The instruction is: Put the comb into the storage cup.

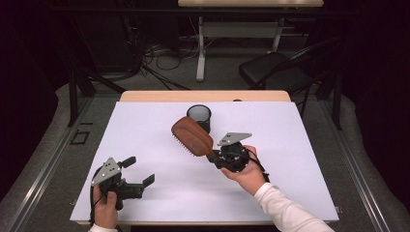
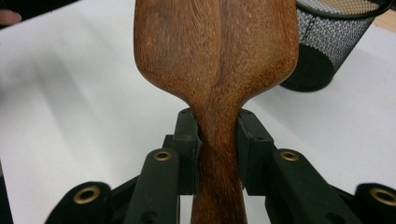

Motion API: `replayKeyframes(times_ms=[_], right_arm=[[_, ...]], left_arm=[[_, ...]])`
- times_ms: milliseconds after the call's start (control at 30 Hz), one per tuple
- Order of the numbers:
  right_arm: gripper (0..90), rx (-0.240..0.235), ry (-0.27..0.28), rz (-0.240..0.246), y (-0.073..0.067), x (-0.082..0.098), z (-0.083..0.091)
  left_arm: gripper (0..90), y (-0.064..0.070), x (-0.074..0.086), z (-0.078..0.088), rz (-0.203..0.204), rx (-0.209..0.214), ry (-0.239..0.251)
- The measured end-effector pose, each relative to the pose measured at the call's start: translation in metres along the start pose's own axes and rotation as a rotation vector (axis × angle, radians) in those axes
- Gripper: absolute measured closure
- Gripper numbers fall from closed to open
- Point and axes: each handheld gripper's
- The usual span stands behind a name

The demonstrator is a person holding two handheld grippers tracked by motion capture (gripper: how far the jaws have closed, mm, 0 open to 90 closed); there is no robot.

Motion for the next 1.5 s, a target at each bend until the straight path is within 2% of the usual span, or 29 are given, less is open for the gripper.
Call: replayKeyframes(times_ms=[267,500,833,933,1067,1200,1300,1500], right_arm=[[72.1,0.026,0.073,-0.004,0.001,-0.007,0.007],[72.2,0.045,0.109,-0.001,-0.002,-0.010,0.007],[72.1,0.065,0.188,-0.012,-0.006,-0.015,0.005],[72.1,0.073,0.208,-0.023,-0.005,-0.014,0.006],[72.1,0.080,0.236,-0.025,-0.004,-0.013,0.008],[72.1,0.087,0.264,-0.017,-0.005,-0.011,0.010],[72.1,0.089,0.263,-0.003,-0.008,-0.009,0.009],[72.1,0.088,0.268,0.003,-0.009,-0.008,0.009]], left_arm=[[0.2,0.000,0.000,-0.003,0.025,0.015,0.001],[0.2,0.000,0.000,-0.005,0.054,0.011,0.004],[0.2,-0.001,0.000,-0.008,0.072,-0.004,-0.012],[0.2,-0.001,-0.002,-0.009,0.103,-0.005,-0.011],[0.2,0.002,-0.006,-0.012,0.127,0.007,-0.011],[0.2,0.004,-0.012,-0.014,0.124,0.029,-0.025],[0.2,0.007,-0.019,-0.017,0.127,0.035,-0.033],[0.5,0.013,-0.033,-0.023,0.159,0.088,-0.041]])
Point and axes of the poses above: each handheld gripper's, and its own axes: z roughly backward along the jaws, x roughly out of its underside, y roughly to its right, and after that the axes turned 9 degrees about z, right-handed
